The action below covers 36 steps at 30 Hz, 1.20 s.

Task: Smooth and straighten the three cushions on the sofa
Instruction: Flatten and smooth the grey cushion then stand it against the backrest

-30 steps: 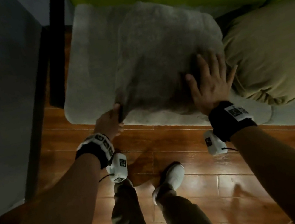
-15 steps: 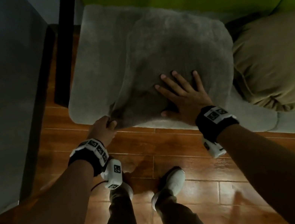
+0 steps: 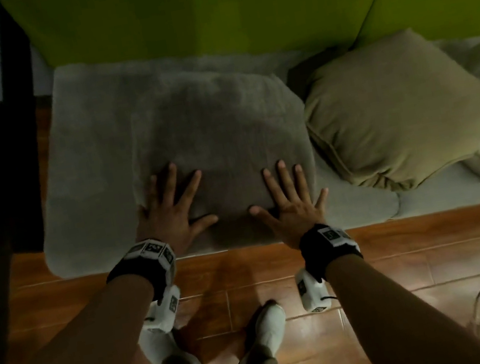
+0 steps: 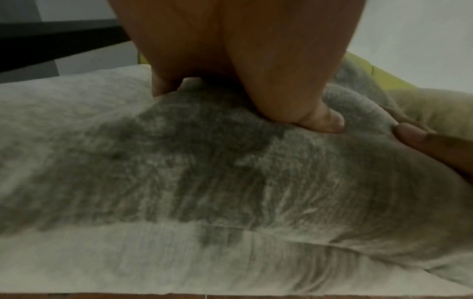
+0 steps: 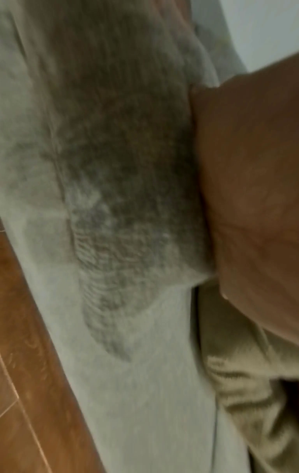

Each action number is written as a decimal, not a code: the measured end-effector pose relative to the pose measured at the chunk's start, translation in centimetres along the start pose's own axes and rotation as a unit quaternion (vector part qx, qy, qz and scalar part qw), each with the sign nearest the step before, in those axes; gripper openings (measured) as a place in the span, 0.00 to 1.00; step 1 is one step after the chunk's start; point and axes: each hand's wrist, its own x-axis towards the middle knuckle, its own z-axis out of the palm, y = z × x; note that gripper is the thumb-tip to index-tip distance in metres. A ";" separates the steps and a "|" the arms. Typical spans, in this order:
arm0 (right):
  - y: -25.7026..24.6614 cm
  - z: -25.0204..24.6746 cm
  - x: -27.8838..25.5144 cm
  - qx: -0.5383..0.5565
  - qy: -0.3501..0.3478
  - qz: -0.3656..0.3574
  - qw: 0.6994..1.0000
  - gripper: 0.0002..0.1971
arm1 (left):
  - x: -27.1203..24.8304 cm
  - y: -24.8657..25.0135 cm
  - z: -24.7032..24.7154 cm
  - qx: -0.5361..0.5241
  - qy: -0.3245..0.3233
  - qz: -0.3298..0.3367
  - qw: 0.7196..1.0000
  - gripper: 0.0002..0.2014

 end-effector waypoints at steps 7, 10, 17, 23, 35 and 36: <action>-0.6 -3.6 -1.6 0.206 0.369 0.032 0.906 0.29 | -1.4 3.3 -4.1 -0.041 0.235 0.060 0.969 0.32; -3.9 -3.3 -1.4 0.101 0.309 -0.130 0.937 0.30 | -0.6 4.4 -4.0 0.006 0.241 0.085 0.967 0.31; -1.5 2.4 -0.3 0.081 0.156 -0.026 0.984 0.38 | 1.2 1.5 0.2 0.048 0.118 0.034 0.991 0.34; 3.1 4.9 -2.2 0.265 0.063 0.059 0.960 0.42 | 1.4 1.0 0.9 0.033 0.101 0.016 0.994 0.36; 9.4 2.7 -4.7 0.537 0.082 0.204 0.815 0.06 | -4.7 -4.2 -1.1 -0.202 0.035 -0.239 0.949 0.22; 9.8 2.1 -4.5 0.483 0.077 0.196 0.850 0.08 | -5.0 -4.3 -1.0 -0.179 0.026 -0.225 0.958 0.19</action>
